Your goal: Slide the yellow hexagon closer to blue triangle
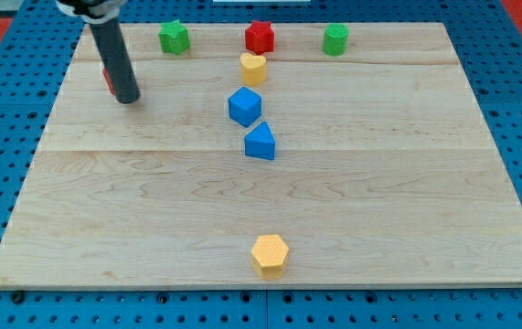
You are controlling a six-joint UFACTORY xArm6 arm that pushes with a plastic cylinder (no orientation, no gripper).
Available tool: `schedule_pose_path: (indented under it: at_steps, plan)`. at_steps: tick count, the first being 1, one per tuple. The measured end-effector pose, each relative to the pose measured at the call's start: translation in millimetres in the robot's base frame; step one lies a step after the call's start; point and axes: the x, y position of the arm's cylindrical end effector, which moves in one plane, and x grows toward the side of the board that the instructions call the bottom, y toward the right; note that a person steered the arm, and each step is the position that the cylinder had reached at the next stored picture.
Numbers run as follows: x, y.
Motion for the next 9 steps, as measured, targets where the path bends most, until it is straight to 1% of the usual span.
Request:
schedule_pose_path:
  at_steps: [1,2,3,4,5,6,7,9]
  plan:
    - [-37.7,-25.3]
    - [-68.4,-19.1]
    - [-89.8,-11.2]
    - [-62.9,5.4]
    - [62.5,59.4]
    - [196.5,128.7]
    - [269.1,160.7]
    - [271.1,178.2]
